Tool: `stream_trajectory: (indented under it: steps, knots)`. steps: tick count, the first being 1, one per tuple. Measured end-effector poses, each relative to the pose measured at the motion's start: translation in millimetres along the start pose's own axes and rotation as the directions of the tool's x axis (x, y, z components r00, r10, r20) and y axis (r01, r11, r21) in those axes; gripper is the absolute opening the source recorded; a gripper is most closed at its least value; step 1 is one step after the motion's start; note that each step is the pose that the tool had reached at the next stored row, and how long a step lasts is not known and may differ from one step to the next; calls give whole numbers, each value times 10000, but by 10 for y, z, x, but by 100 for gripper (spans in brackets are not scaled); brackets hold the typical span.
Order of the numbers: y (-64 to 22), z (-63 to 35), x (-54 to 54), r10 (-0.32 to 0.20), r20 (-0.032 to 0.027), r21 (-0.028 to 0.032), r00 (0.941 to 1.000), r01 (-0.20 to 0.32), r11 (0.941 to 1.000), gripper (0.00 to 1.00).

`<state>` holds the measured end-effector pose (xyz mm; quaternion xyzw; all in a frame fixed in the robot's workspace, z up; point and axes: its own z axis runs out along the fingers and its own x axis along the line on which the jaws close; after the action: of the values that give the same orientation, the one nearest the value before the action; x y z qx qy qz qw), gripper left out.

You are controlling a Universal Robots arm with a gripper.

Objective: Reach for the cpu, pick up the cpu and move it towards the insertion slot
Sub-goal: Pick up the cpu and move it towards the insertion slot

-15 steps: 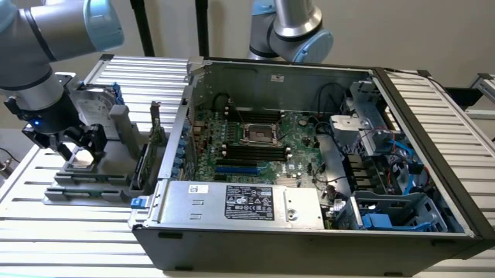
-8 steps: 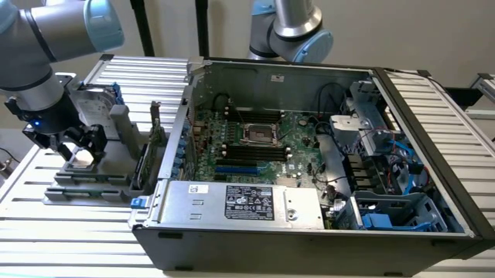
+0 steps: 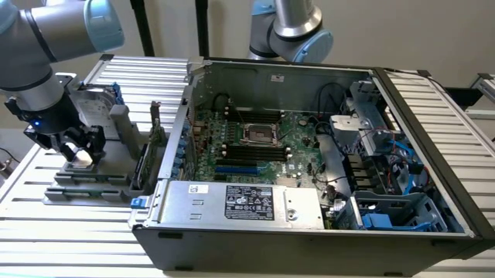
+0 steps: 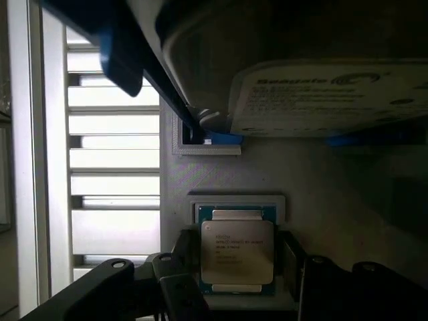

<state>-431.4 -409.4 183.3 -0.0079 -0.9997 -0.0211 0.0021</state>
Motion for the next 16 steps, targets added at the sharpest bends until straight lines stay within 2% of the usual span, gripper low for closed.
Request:
stream_trajectory:
  steps: [10,16]
  knots:
    - [0,-5,0,52,-79,2,10000,-52,10000,62]
    - [0,-11,-5,70,-104,2,9999,-70,10000,62]
